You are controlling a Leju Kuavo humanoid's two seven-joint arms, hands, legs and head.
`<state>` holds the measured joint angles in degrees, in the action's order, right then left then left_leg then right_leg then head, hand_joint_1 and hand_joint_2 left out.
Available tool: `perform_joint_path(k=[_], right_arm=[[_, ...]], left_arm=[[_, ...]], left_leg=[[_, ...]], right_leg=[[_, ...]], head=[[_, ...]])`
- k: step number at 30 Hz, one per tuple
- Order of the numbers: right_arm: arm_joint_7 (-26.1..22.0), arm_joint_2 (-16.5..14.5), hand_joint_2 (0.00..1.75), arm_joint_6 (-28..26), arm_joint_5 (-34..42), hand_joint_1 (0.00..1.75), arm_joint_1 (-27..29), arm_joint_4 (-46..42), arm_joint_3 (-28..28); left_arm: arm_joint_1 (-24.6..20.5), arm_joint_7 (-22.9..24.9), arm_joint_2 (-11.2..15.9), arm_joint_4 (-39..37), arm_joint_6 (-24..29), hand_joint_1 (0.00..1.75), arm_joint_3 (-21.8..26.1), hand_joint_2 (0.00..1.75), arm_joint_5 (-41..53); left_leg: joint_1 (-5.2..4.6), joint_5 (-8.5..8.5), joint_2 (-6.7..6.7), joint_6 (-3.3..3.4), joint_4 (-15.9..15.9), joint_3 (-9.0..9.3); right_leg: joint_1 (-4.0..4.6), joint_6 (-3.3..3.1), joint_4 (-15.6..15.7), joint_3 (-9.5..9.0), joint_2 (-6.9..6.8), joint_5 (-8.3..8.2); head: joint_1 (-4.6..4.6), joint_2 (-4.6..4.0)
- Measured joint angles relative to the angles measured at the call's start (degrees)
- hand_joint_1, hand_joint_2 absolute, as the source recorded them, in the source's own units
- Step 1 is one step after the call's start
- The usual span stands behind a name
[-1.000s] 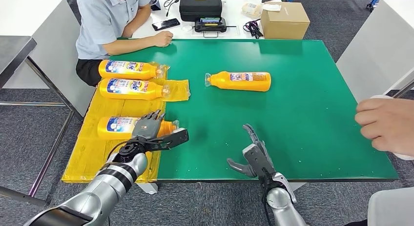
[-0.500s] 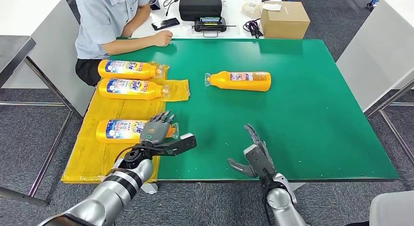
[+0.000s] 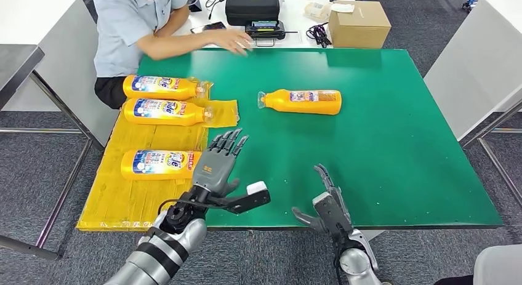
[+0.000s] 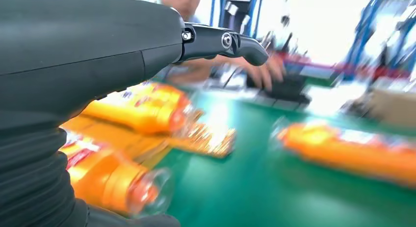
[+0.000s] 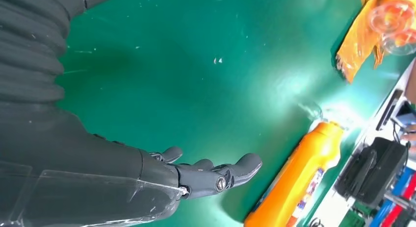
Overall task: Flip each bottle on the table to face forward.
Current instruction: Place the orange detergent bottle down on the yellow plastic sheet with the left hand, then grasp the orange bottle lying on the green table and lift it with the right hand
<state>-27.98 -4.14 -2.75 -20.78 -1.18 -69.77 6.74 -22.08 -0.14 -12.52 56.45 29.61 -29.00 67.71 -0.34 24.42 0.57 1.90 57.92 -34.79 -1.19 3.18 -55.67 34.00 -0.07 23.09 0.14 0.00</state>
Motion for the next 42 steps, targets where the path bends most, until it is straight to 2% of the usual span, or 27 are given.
perform_joint_path(k=[2,6,8,9,13,14,16,18,21,27,36,42], right_arm=[[-0.8,-0.1,1.75,0.2,2.4,0.0,0.7,-0.5,-0.4],[-1.4,-1.1,1.75,2.7,12.9,0.0,2.8,-2.9,-1.6],[-0.8,-1.6,1.75,-0.2,13.2,0.0,3.9,-4.6,-1.9],[-0.5,-1.9,1.75,-3.3,11.3,0.0,4.3,-5.5,-1.9],[0.5,-2.3,1.75,-20.4,-4.4,0.0,5.3,-8.9,-1.0],[1.7,-2.2,1.75,-24.1,-9.3,0.0,5.4,-9.3,-0.6],[5.9,-1.7,1.75,-31.1,-21.2,0.0,5.5,-9.7,-0.2],[10.3,-0.8,1.75,-35.4,-31.7,0.0,5.4,-9.4,-0.3],[13.2,0.5,1.75,-36.7,-39.2,0.0,5.2,-8.4,-1.4],[17.1,2.4,1.75,-36.7,-45.3,0.0,4.0,-5.3,-3.2],[19.6,3.6,1.75,-36.3,-48.0,0.0,3.0,-2.5,-3.4],[23.0,5.0,1.75,-30.7,-46.4,0.0,-1.3,2.4,-2.2]], left_arm=[[2.3,-4.4,0.1,3.2,1.9,0.0,-1.0,1.75,-5.7],[7.5,-17.3,-0.3,8.0,0.3,0.0,-2.4,1.75,-34.0],[9.5,-20.2,-0.5,9.4,-0.5,0.0,-2.9,1.75,-43.1],[10.3,-21.0,-0.6,10.0,-0.9,0.0,-3.1,1.75,-46.1],[12.5,-21.7,-0.6,12.4,-3.1,0.0,-3.8,0.0,-55.4],[12.8,-21.7,-0.6,12.9,-3.6,0.0,-3.9,0.0,-57.2],[13.2,-21.3,-0.6,13.7,-4.8,0.0,-3.9,0.87,-60.7],[13.6,-20.9,-0.6,14.3,-5.8,0.0,-4.0,1.75,-63.6],[14.2,-21.0,-0.6,15.1,-5.9,0.0,-4.1,1.75,-65.1],[14.8,-21.1,-0.5,16.0,-2.3,0.0,-4.8,1.75,-61.6],[15.0,-21.0,-0.5,16.5,0.6,0.0,-5.8,1.75,-58.1],[14.8,-19.3,-0.5,16.5,1.3,0.0,-7.2,1.75,-55.3]], left_leg=[[-0.01,0.01,0.0,0.0,0.0,-0.01],[-0.01,0.07,0.0,-0.01,0.0,-0.04],[-0.01,0.07,0.0,-0.02,0.0,-0.07],[-0.01,0.08,0.0,-0.02,0.0,-0.08],[0.0,0.07,-0.03,-0.02,0.0,-0.05],[0.0,0.06,-0.04,-0.02,0.0,-0.04],[0.0,0.05,-0.04,-0.02,0.0,-0.02],[0.0,0.05,-0.03,-0.01,0.0,-0.01],[-0.02,0.05,-0.02,-0.01,0.0,-0.03],[-0.04,0.06,-0.01,-0.01,0.0,-0.04],[-0.02,0.06,-0.02,-0.01,0.0,-0.03],[-0.05,0.03,-0.03,0.02,0.0,-0.04]], right_leg=[[0.0,0.0,0.0,0.0,0.0,0.0],[-0.01,0.0,0.0,0.05,0.0,0.04],[0.0,-0.01,0.0,0.08,0.0,0.04],[0.0,-0.01,0.0,0.09,0.0,0.04],[0.0,-0.01,0.0,0.09,0.01,0.04],[0.0,-0.01,0.0,0.09,0.01,0.03],[0.0,-0.01,0.0,0.06,0.01,0.03],[0.0,-0.01,0.0,0.04,0.0,0.03],[-0.01,0.0,0.0,0.03,0.0,0.02],[-0.02,0.0,0.0,0.04,0.0,0.02],[-0.01,0.0,0.0,0.04,0.0,0.02],[-0.03,0.02,0.0,0.02,0.01,0.0]], head=[[0.0,0.0],[0.0,0.0],[0.0,0.0],[0.0,0.0],[0.0,0.0],[-0.01,0.0],[-0.01,0.0],[-0.01,0.0],[0.01,0.0],[-0.01,0.0],[-0.01,0.0],[0.0,0.0]])
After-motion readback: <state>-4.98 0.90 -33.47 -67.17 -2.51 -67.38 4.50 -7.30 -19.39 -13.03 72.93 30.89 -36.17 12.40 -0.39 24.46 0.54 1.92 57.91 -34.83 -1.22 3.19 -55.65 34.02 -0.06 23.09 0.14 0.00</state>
